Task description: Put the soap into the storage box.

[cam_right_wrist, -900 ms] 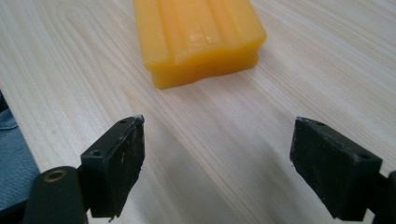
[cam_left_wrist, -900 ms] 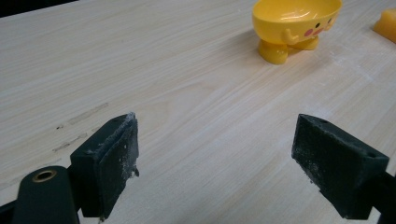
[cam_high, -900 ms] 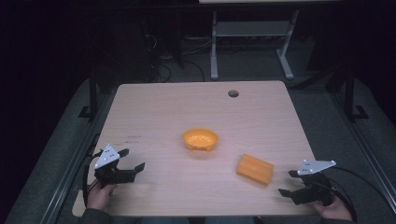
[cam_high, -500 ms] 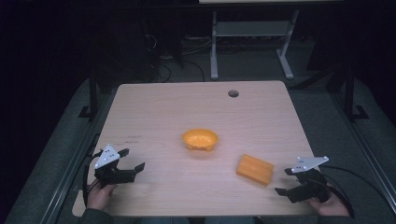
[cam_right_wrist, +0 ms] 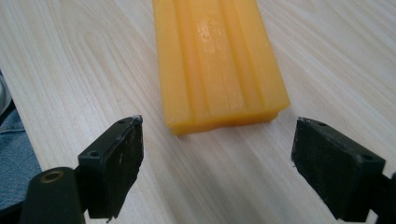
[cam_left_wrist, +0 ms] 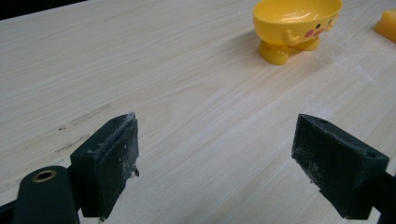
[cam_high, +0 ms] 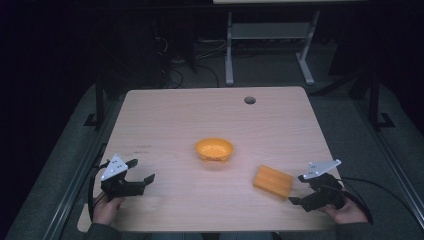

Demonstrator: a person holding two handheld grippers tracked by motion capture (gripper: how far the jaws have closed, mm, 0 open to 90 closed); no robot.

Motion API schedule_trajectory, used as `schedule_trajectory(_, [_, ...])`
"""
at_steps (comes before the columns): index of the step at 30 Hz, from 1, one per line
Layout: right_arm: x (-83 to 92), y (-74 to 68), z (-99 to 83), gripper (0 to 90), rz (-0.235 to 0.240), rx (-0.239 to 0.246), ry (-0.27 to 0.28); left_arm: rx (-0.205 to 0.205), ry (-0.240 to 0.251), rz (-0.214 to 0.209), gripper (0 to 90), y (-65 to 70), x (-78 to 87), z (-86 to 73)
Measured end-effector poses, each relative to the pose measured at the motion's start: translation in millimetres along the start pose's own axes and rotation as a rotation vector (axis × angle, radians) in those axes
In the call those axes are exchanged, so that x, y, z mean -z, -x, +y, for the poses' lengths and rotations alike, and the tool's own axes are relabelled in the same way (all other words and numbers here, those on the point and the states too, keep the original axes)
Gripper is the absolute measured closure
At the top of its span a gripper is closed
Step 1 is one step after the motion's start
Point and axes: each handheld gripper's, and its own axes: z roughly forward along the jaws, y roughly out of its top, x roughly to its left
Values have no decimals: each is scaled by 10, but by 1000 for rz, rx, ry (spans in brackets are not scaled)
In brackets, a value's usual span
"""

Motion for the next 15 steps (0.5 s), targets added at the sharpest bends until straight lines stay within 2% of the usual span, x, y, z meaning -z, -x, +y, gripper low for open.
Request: schedule_trajectory(15, [-29,5,217,162,11,40,-14,2,4,3,141,-7,5,-1])
